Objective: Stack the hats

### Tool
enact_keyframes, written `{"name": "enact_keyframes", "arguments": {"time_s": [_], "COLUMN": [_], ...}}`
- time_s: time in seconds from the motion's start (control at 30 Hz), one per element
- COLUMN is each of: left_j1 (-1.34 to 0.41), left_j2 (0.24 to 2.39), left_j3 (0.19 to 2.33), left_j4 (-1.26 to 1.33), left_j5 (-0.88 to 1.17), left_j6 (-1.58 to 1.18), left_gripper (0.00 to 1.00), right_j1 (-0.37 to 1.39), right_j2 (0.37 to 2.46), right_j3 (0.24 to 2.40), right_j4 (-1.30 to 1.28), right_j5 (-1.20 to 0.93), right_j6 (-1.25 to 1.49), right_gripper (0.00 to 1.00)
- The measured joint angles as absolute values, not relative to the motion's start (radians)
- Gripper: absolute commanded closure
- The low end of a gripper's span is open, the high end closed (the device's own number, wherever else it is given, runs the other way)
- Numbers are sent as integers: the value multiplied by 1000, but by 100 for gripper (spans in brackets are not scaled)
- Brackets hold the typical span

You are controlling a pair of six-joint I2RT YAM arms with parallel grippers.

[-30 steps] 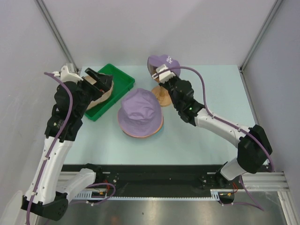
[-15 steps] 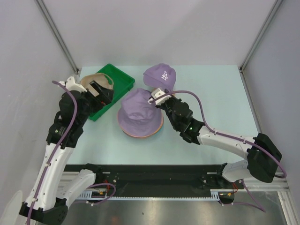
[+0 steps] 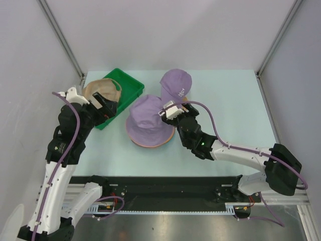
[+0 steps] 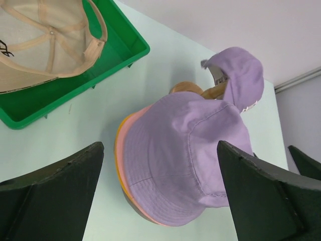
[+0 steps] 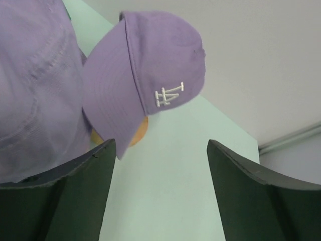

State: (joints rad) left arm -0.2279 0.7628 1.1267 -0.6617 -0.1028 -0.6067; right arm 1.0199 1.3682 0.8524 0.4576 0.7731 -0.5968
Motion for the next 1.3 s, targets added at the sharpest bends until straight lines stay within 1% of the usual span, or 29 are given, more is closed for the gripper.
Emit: {"name": "enact_keyframes", "arguments": {"time_s": [0.2,0.3,0.4,0.5,0.63,0.8,0.93,1.0,1.13,1.3], "left_j1": [-221,-211,-203,-199,-192,-186,-183,-182,-180,-177], "left_j2": [773,780,785,790,802,825,839,846,860,900], "left_j3": [1125,1125,1125,1125,1125,1124,1124,1124,1124,1138], "left_j4": [-669,-670,-673,-675,-673,-668,-667,-667,-665,-666], "left_j5": [-102,-102,-102,-101,-91,-74,-74,-73,-70,-70], "left_j6": [-567,-550,-539,-540,-541,-542,-541,-541,-541,-540], "left_gripper": [0,0,0,0,0,0,0,0,0,0], "right_j1": [1043,1073,1080,1035,885,748,659,583,443,327], "right_j2": [1317,1263,1182,1116,1063,1076,1161,1211,1293,1414], "right_j3": [850,852,869,936,1039,1076,1087,1088,1100,1182], "right_j4": [364,307,191,58,-81,-138,-147,-134,-86,-23], "right_j5": [860,898,909,881,757,567,392,284,135,-20], "right_j6": [-537,-504,-414,-281,-45,215,358,429,518,581], "right_gripper": [14,14,14,16,16,18,19,21,23,25]}}
